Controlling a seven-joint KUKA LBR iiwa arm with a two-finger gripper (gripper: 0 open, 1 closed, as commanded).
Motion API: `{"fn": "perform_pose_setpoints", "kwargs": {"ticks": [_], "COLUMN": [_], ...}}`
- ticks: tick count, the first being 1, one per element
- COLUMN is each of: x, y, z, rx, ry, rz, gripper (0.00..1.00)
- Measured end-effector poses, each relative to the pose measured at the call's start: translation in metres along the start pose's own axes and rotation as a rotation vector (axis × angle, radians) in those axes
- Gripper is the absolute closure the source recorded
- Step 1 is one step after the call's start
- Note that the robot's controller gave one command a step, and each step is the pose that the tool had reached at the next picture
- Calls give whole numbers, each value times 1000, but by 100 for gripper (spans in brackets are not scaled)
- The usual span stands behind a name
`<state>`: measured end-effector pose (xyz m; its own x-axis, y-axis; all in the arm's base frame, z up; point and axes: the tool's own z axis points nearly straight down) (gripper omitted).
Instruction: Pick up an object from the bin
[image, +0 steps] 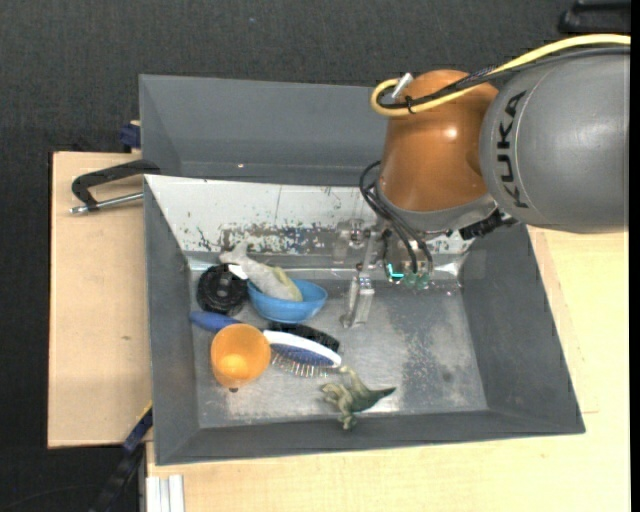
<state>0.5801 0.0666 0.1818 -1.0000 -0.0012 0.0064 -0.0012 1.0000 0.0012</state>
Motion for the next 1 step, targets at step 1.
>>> {"fn": "perform_pose_setpoints", "kwargs": {"ticks": [1], "x": [4], "y": [57], "z": [91], "rx": [-10], "ry": [-27], "rz": [94], "gripper": [0]}}
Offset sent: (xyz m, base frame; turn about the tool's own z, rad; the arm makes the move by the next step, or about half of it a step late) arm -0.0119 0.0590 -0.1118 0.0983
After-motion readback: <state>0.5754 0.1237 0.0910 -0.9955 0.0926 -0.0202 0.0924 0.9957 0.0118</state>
